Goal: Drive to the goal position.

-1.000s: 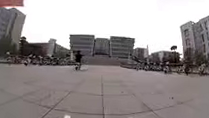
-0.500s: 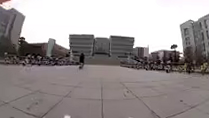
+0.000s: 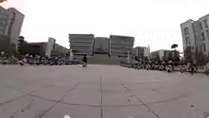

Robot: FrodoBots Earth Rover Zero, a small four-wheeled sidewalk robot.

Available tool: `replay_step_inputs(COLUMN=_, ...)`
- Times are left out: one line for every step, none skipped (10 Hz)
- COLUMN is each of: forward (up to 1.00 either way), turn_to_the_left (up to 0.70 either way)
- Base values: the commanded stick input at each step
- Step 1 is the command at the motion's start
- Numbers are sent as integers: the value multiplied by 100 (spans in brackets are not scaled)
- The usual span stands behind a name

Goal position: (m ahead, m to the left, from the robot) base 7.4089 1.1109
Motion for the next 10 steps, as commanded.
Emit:
replay_step_inputs(forward=60, turn_to_the_left=0)
replay_step_inputs(forward=60, turn_to_the_left=0)
replay_step_inputs(forward=60, turn_to_the_left=0)
replay_step_inputs(forward=60, turn_to_the_left=0)
replay_step_inputs(forward=60, turn_to_the_left=0)
replay_step_inputs(forward=60, turn_to_the_left=0)
replay_step_inputs(forward=60, turn_to_the_left=0)
replay_step_inputs(forward=60, turn_to_the_left=0)
replay_step_inputs(forward=60, turn_to_the_left=0)
replay_step_inputs(forward=60, turn_to_the_left=0)
